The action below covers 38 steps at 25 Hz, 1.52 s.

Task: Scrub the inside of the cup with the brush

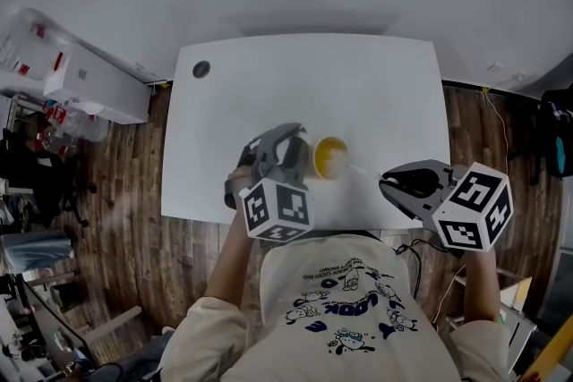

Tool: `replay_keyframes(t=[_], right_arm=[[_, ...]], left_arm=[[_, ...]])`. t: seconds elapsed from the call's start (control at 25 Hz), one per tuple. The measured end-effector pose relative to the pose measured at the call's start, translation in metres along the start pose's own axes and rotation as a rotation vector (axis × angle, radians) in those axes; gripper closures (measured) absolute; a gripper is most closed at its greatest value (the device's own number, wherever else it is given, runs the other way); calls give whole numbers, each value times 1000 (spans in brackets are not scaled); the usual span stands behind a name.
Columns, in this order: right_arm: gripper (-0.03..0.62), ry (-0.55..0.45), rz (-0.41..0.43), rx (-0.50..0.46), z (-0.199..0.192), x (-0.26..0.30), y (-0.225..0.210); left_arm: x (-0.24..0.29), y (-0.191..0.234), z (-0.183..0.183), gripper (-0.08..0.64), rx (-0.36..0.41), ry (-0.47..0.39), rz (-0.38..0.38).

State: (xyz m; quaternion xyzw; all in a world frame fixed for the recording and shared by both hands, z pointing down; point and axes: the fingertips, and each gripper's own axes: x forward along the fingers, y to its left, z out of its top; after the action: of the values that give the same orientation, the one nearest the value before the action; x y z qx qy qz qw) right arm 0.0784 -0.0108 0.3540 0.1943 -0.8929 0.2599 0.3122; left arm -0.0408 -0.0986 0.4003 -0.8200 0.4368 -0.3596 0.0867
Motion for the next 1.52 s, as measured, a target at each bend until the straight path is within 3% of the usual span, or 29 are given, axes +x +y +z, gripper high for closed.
replay_keyframes(t=[0.28, 0.88, 1.52], right_arm=[[545, -5, -19, 7, 0, -7, -5], [545, -46, -33, 49, 3, -17, -15], [545, -37, 1, 73, -1, 0, -14]], left_arm=[[2, -6, -5, 525, 56, 21, -3], [2, -1, -10, 525, 36, 28, -1], [0, 1, 7, 525, 0, -23, -2]])
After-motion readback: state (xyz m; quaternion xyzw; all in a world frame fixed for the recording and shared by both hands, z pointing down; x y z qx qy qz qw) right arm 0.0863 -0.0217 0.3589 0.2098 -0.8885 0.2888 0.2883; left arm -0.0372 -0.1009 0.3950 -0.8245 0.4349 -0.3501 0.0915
